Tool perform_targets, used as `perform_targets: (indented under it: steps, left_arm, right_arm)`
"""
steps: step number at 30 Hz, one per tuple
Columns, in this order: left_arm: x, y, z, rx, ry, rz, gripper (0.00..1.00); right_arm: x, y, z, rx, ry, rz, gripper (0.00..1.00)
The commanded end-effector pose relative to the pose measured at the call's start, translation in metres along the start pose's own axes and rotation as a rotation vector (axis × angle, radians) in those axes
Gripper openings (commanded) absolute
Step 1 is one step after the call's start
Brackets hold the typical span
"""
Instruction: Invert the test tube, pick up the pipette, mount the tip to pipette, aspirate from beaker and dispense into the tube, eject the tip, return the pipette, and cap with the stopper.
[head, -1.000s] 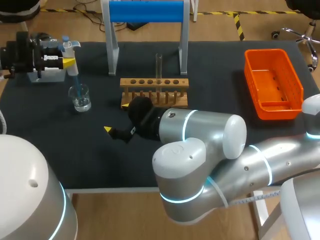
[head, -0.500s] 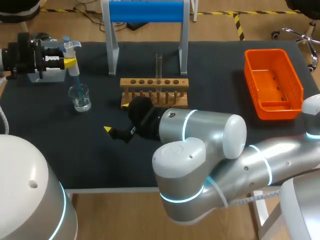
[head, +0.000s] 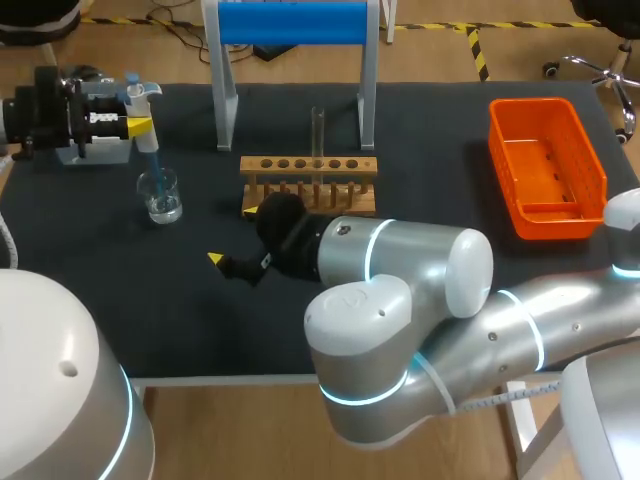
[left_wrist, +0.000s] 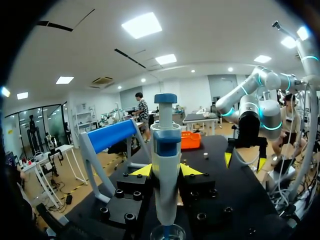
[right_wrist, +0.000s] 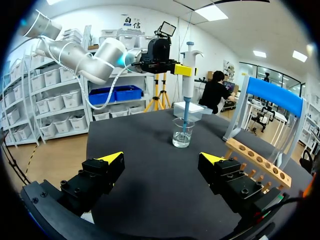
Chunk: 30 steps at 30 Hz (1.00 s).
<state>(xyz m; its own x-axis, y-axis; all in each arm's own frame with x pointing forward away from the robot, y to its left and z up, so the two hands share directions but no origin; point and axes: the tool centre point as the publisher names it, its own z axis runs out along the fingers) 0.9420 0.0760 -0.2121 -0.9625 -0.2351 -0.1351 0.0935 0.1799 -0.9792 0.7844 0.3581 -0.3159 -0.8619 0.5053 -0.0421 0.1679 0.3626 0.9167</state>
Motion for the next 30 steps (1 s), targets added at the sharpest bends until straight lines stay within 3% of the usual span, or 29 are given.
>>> perform_targets:
  steps: [1, 14, 30]
  left_arm:
    - [0.000, 0.000, 0.001, -0.001, -0.003, 0.001, 0.00]
    - [0.000, 0.000, 0.001, -0.001, -0.003, 0.001, 0.00]
    - [0.000, 0.000, 0.001, -0.001, -0.003, 0.001, 0.00]
  right_arm:
    - [0.000, 0.000, 0.000, 0.000, -0.001, 0.000, 1.00]
    - [0.000, 0.000, 0.000, 0.000, -0.001, 0.000, 1.00]
    - [-0.017, 0.041, -0.056, -0.015, 0.037, -0.075, 1.00]
